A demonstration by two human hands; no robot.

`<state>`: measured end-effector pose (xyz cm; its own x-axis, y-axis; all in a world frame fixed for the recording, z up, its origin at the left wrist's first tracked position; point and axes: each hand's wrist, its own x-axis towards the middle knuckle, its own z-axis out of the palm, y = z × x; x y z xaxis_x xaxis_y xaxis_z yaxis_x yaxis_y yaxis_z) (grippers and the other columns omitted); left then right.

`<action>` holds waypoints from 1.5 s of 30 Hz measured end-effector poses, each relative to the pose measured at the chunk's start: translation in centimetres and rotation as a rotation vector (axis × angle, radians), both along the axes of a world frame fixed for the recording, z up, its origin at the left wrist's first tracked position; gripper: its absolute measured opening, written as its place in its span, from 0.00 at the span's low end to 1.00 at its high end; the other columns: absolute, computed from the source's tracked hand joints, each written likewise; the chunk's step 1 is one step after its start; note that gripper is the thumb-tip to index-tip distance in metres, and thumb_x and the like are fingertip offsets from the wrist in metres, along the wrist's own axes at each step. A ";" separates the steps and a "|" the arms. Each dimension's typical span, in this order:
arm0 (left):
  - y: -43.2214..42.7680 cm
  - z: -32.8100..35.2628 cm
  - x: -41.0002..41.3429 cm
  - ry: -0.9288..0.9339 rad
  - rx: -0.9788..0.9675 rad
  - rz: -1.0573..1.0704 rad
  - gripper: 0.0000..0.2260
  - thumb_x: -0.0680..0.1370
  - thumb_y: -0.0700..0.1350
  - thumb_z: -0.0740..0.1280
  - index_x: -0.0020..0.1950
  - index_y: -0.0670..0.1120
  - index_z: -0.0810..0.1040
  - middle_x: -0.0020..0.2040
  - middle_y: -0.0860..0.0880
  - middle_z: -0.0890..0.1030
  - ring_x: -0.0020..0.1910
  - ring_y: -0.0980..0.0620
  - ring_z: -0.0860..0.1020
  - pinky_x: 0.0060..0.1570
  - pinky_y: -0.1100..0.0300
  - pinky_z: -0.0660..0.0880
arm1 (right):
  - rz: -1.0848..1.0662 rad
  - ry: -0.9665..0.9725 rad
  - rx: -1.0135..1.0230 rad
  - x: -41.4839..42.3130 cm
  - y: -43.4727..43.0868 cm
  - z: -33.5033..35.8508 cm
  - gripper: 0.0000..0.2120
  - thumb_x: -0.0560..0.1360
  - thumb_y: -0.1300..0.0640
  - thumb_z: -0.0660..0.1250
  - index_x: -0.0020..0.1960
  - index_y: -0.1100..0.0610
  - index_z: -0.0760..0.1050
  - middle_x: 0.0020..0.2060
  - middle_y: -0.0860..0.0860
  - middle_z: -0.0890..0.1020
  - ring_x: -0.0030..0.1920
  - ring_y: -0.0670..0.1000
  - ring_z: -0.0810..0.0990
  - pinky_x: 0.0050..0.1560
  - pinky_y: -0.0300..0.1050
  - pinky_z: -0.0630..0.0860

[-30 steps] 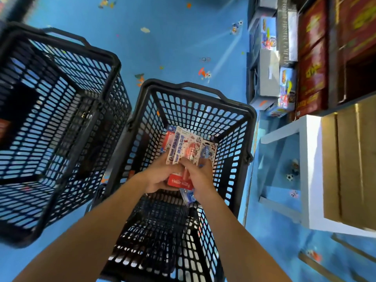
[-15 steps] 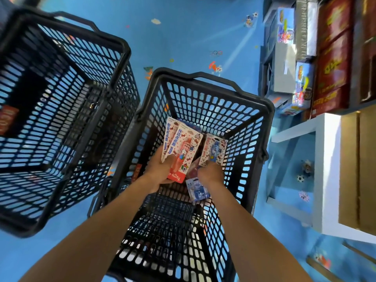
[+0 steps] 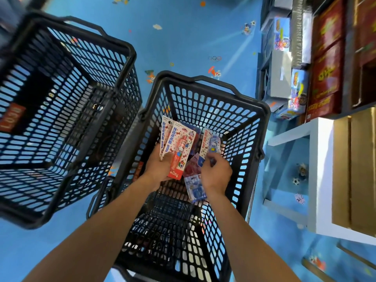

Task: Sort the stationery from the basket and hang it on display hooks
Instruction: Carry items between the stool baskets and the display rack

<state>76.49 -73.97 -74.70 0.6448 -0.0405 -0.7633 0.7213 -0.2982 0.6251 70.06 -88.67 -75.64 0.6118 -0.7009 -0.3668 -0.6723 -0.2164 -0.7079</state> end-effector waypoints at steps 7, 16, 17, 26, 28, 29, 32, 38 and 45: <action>-0.1 2.9 -1.2 0.071 -0.084 0.009 0.09 0.85 0.52 0.62 0.64 0.62 0.73 0.56 0.53 0.85 0.51 0.48 0.85 0.45 0.48 0.83 | 0.185 -0.197 0.242 -1.2 3.1 3.3 0.22 0.78 0.59 0.70 0.69 0.48 0.69 0.54 0.48 0.81 0.47 0.42 0.82 0.41 0.37 0.80; 3.7 9.2 -2.9 0.133 -0.230 -0.083 0.08 0.86 0.55 0.60 0.63 0.61 0.76 0.52 0.54 0.87 0.46 0.48 0.87 0.42 0.49 0.83 | 0.197 -0.143 0.119 -3.4 6.3 9.0 0.15 0.71 0.53 0.77 0.49 0.59 0.74 0.47 0.43 0.68 0.45 0.32 0.72 0.40 0.27 0.67; 4.1 10.0 -3.1 0.122 -0.247 -0.097 0.08 0.86 0.54 0.61 0.63 0.61 0.76 0.52 0.53 0.87 0.47 0.48 0.87 0.44 0.50 0.83 | 0.205 -0.146 0.096 -3.5 6.7 9.8 0.16 0.71 0.53 0.76 0.47 0.60 0.73 0.48 0.44 0.67 0.46 0.29 0.70 0.41 0.25 0.67; 11.1 14.8 -5.6 0.082 -0.305 -0.097 0.23 0.80 0.67 0.62 0.68 0.55 0.76 0.54 0.48 0.87 0.51 0.45 0.87 0.48 0.47 0.82 | 0.388 -0.163 0.224 -4.3 12.2 14.7 0.22 0.67 0.46 0.73 0.44 0.61 0.67 0.41 0.53 0.69 0.38 0.52 0.68 0.39 0.49 0.65; 13.1 15.6 -6.6 0.062 -0.322 -0.055 0.25 0.78 0.67 0.67 0.68 0.54 0.75 0.56 0.48 0.87 0.51 0.44 0.87 0.47 0.46 0.83 | 0.487 -0.167 0.229 -4.5 13.6 15.4 0.19 0.71 0.51 0.74 0.44 0.59 0.66 0.40 0.53 0.67 0.37 0.50 0.65 0.38 0.48 0.63; 14.0 15.9 -7.1 0.043 -0.324 -0.020 0.25 0.77 0.65 0.69 0.68 0.54 0.74 0.57 0.48 0.86 0.52 0.43 0.86 0.49 0.43 0.84 | 0.542 -0.176 0.231 -4.5 14.4 15.6 0.18 0.72 0.53 0.74 0.43 0.59 0.65 0.40 0.53 0.67 0.36 0.50 0.64 0.37 0.47 0.61; 16.9 16.5 -9.3 0.003 -0.324 0.134 0.19 0.80 0.59 0.69 0.67 0.55 0.73 0.61 0.49 0.84 0.52 0.41 0.86 0.50 0.40 0.83 | 0.722 -0.218 0.231 -5.0 17.3 16.2 0.20 0.73 0.55 0.74 0.43 0.59 0.62 0.40 0.53 0.65 0.36 0.51 0.62 0.36 0.48 0.59; 22.9 18.0 -15.6 -0.086 -0.355 0.482 0.15 0.84 0.54 0.66 0.68 0.51 0.72 0.54 0.49 0.87 0.45 0.46 0.87 0.45 0.47 0.85 | 1.030 -0.184 0.378 -7.3 22.6 19.2 0.25 0.72 0.43 0.77 0.47 0.57 0.64 0.42 0.52 0.72 0.40 0.50 0.72 0.38 0.48 0.72; 32.4 20.6 -28.5 -0.192 -0.279 0.803 0.16 0.83 0.55 0.65 0.68 0.51 0.72 0.56 0.45 0.86 0.47 0.41 0.86 0.46 0.45 0.83 | 1.353 -0.057 0.549 -14.0 33.5 21.5 0.18 0.67 0.35 0.75 0.38 0.42 0.68 0.50 0.62 0.79 0.49 0.65 0.80 0.48 0.64 0.79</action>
<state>47.99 -41.53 -54.11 0.6752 0.3125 -0.6681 0.5222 0.4372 0.7322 56.04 -55.18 -54.11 0.6982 0.6266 -0.3462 -0.1481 -0.3468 -0.9262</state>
